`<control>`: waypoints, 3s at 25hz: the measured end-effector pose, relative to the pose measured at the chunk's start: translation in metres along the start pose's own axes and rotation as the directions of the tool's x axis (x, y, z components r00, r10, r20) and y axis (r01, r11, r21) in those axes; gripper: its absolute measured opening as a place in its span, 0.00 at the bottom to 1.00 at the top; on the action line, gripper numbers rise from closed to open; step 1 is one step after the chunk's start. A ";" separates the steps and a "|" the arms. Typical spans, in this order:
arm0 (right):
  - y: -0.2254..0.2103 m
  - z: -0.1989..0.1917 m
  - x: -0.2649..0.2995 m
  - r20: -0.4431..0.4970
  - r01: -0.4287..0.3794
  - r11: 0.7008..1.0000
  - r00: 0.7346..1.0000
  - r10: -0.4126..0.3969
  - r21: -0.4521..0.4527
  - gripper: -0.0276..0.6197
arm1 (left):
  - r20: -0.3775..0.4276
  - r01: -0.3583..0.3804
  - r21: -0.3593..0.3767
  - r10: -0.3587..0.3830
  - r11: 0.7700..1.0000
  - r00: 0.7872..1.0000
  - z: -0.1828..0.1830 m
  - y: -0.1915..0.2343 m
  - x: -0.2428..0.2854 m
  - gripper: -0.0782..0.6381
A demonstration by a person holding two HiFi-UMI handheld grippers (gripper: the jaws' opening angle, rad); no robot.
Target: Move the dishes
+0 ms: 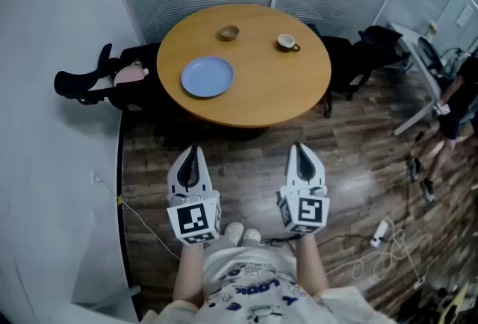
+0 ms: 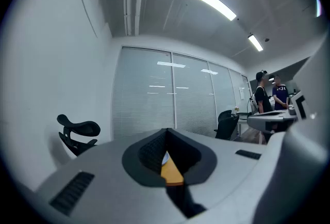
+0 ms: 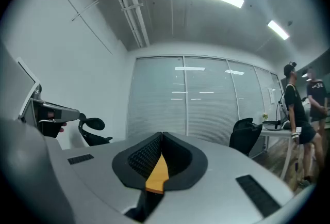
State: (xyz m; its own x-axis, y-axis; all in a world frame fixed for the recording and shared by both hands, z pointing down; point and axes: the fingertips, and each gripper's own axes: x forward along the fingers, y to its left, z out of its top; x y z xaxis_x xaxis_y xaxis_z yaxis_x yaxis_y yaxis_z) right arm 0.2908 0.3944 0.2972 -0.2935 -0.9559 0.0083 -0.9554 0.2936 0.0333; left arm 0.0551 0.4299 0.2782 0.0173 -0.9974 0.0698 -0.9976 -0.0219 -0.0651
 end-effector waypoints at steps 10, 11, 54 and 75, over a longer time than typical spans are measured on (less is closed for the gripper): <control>-0.004 -0.005 0.002 -0.011 -0.015 1.000 1.000 0.015 -0.005 0.05 | -0.014 -0.031 0.001 0.031 1.000 0.999 -0.006 -0.002 -0.001 0.11; -0.004 -0.007 0.002 -0.021 -0.018 1.000 1.000 0.018 -0.006 0.05 | -0.017 -0.038 -0.006 0.038 0.999 0.999 -0.008 -0.002 -0.002 0.11; 0.043 -0.050 0.291 -0.112 -0.007 1.000 0.994 0.011 0.030 0.05 | -0.143 -0.054 -0.068 0.044 0.996 0.989 -0.059 0.139 0.250 0.11; 0.038 -0.091 0.406 -0.228 -0.042 0.998 0.972 0.050 0.042 0.05 | -0.268 -0.119 -0.108 0.087 0.987 0.959 -0.101 0.169 0.340 0.11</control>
State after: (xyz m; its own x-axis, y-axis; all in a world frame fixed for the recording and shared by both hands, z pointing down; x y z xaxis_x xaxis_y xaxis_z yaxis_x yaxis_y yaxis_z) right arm 0.1388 0.0171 0.3927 -0.3258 -0.9151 0.2374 -0.9428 0.3332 -0.0093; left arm -0.1139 0.0943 0.3911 -0.0875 -0.9405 0.3283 -0.9939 0.1045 0.0345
